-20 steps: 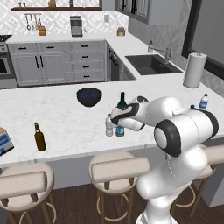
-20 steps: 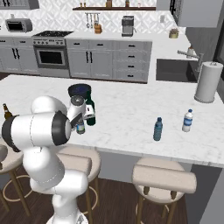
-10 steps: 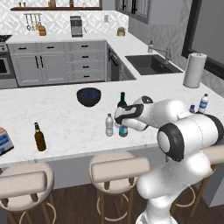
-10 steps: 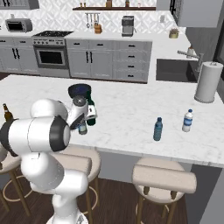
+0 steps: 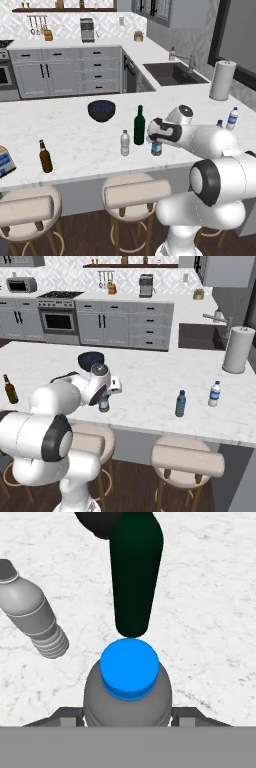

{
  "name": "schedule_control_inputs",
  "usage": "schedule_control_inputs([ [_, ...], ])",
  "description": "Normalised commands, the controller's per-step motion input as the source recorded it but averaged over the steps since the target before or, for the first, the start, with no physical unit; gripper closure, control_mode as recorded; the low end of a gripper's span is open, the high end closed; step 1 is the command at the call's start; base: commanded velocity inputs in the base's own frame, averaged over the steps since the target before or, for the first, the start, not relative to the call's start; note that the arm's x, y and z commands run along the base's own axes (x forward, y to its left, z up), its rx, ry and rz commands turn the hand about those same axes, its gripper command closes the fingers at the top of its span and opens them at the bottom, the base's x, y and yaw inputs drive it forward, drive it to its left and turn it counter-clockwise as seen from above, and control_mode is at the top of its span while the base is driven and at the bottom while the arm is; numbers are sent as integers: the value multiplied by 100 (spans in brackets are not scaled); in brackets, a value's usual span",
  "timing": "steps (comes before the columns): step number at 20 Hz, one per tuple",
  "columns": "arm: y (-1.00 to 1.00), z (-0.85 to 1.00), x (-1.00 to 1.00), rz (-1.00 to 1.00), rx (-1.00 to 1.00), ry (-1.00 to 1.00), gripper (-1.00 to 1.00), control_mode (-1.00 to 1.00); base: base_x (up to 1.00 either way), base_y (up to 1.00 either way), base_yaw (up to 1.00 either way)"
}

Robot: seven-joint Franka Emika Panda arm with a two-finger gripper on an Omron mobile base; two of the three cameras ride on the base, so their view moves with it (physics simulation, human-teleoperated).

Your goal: Move the plastic bottles in the middle to the plastics group, and the glass bottles in the middle to the glass group.

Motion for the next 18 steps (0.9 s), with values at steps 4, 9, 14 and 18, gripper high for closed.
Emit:
schedule_control_inputs([
  [4, -76, 32, 22, -14, -2, 14, 100, -100, 0, 0, 0],
  [9, -92, 8, 55, -19, 0, 14, 100, -100, 0, 0, 0],
  [14, -95, 0, 39, -20, 3, -1, 100, -100, 0, 0, 0],
  [18, -95, 0, 22, -16, 4, -1, 100, -100, 0, 0, 0],
])
